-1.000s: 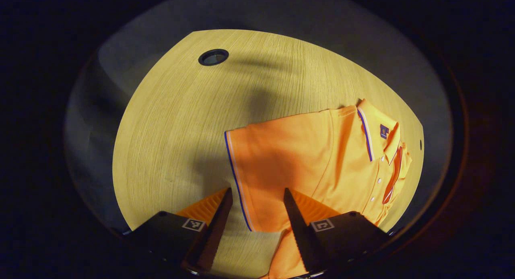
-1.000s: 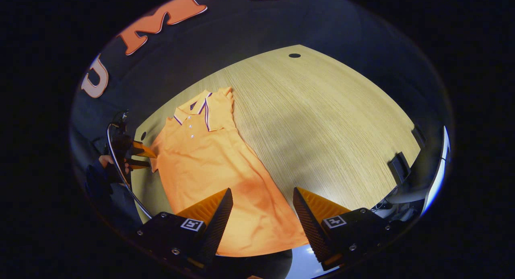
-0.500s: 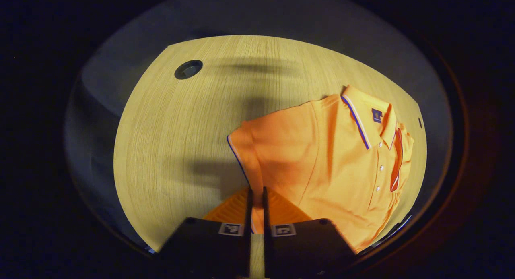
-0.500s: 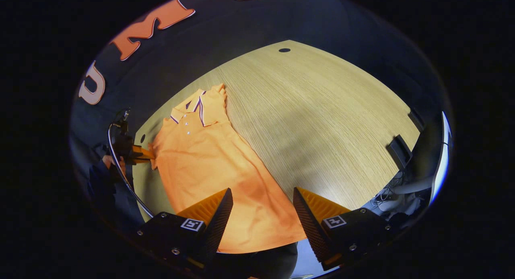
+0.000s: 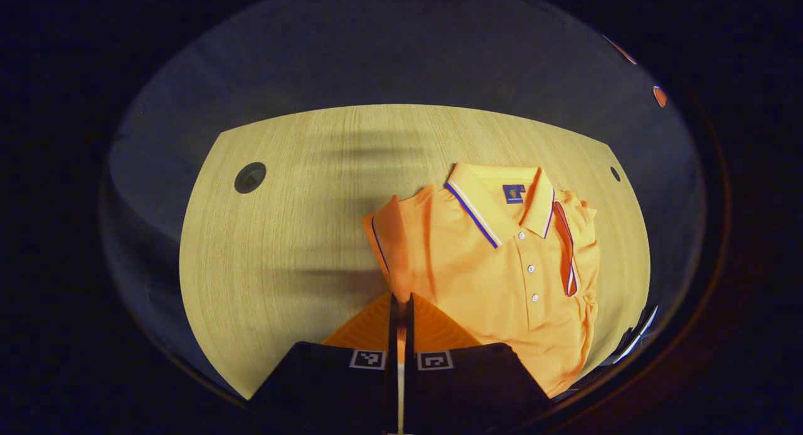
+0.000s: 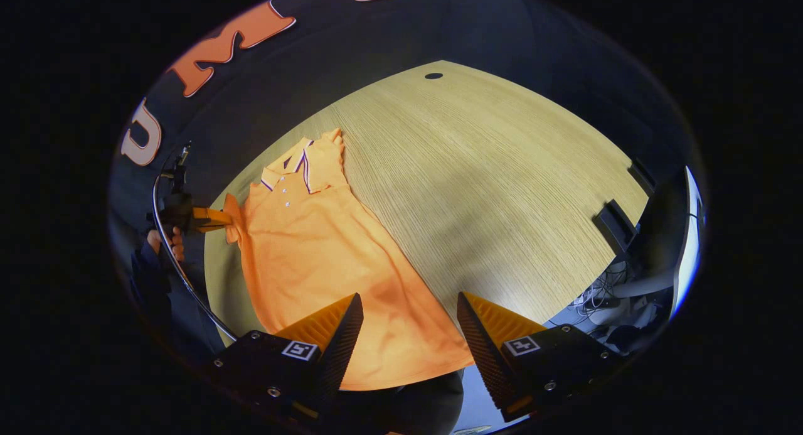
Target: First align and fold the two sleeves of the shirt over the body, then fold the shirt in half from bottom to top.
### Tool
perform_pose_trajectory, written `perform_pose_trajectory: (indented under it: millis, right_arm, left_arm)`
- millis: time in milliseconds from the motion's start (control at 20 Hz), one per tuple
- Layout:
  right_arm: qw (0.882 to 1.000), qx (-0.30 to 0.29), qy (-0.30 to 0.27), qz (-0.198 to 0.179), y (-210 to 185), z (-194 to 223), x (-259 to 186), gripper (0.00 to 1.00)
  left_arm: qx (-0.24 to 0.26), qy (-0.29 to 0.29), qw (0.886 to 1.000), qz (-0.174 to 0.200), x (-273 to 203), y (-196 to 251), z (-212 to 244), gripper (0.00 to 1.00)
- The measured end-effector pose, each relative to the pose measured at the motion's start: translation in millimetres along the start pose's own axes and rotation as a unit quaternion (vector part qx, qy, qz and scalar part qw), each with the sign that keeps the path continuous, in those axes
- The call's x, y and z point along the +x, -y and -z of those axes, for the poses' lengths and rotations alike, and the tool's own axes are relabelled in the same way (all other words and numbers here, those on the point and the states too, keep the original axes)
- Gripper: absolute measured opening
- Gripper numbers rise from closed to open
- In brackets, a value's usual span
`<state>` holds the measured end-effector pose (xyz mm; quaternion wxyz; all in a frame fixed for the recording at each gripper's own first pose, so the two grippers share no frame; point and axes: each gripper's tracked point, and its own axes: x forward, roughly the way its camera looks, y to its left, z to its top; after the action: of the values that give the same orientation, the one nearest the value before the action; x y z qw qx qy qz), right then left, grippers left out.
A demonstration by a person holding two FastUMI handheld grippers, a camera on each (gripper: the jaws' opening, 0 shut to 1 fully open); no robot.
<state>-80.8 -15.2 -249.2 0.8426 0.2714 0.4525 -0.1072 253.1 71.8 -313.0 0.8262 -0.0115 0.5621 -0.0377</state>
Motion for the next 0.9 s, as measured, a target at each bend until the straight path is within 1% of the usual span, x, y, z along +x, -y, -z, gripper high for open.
perform_pose_trajectory:
  millis: [250,350,450,500,550,600,650,700,750,800,900]
  right_arm:
    - [1.000,0.006,-0.005,0.003,6.4,14.2,-5.4,0.92]
    - [1.000,0.016,-0.008,0.007,10.6,20.2,-6.7,0.92]
    - [1.000,0.023,-0.009,0.010,12.7,24.8,-9.1,0.92]
    - [1.000,0.026,-0.010,0.011,14.3,27.1,-9.8,0.93]
    - [0.999,0.029,-0.011,0.013,14.9,29.8,-10.2,0.92]
    - [0.999,0.031,-0.013,0.014,15.5,31.3,-9.9,0.92]
    - [0.999,0.032,-0.016,0.014,15.1,34.1,-9.9,0.92]
    - [0.999,0.031,-0.019,0.015,15.4,35.9,-10.0,0.92]
    - [0.999,0.027,-0.020,0.013,14.5,35.8,-9.2,0.92]
    - [0.999,0.020,-0.021,0.014,14.3,34.7,-7.3,0.93]
    - [1.000,0.004,-0.025,0.014,15.5,33.7,-4.9,0.92]
  left_arm:
    - [0.006,-0.014,1.000,0.025,20.3,37.5,1.7,0.05]
    - [-0.005,-0.018,0.998,0.055,28.1,54.0,3.0,0.09]
    - [-0.016,-0.026,0.996,0.089,32.6,70.2,8.4,0.15]
    - [-0.022,-0.031,0.993,0.110,33.0,78.6,10.7,0.27]
    - [-0.028,-0.033,0.991,0.125,34.9,84.6,13.4,0.34]
    - [-0.034,-0.032,0.989,0.140,34.6,91.2,15.7,0.50]
    - [-0.035,-0.031,0.987,0.154,31.8,97.4,17.3,0.63]
    - [-0.031,-0.029,0.986,0.160,29.4,100.8,21.3,0.70]
    - [-0.022,-0.022,0.987,0.157,27.4,100.3,23.6,0.86]
    - [-0.011,-0.015,0.989,0.147,24.3,97.4,27.0,0.96]
    - [0.003,0.001,0.992,0.129,14.4,92.1,34.9,0.96]
